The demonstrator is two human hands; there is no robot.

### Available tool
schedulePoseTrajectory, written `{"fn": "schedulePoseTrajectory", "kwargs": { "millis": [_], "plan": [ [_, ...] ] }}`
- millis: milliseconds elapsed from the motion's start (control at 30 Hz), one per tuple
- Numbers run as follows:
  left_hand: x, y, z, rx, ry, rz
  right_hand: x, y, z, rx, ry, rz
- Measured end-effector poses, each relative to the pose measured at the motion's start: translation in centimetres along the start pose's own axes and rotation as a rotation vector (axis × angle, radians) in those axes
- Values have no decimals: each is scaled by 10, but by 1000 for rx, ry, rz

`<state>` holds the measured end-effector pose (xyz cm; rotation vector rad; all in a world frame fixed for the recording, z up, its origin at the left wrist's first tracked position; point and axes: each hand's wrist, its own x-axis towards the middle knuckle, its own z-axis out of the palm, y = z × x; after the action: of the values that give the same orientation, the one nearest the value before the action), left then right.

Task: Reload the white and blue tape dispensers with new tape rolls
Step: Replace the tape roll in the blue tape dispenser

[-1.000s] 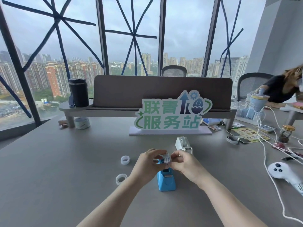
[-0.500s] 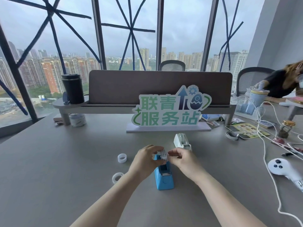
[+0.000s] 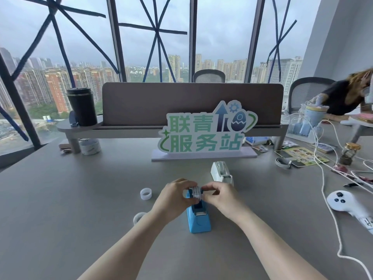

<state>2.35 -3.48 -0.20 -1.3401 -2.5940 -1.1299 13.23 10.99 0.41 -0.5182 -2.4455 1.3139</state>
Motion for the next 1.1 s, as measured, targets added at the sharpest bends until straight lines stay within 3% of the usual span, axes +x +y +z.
{"fn": "schedulePoseTrajectory", "kwargs": {
  "millis": [567, 867, 1100],
  "plan": [
    [7, 0, 4, -3, -104, -159, 7, 3, 5, -35, 43, -13],
    [13, 3, 6, -163, -121, -311, 14, -19, -5, -359, -49, -90],
    [10, 1, 9, -209, -106, -315, 20, -33, -10, -558, -154, -154]
  ]
}}
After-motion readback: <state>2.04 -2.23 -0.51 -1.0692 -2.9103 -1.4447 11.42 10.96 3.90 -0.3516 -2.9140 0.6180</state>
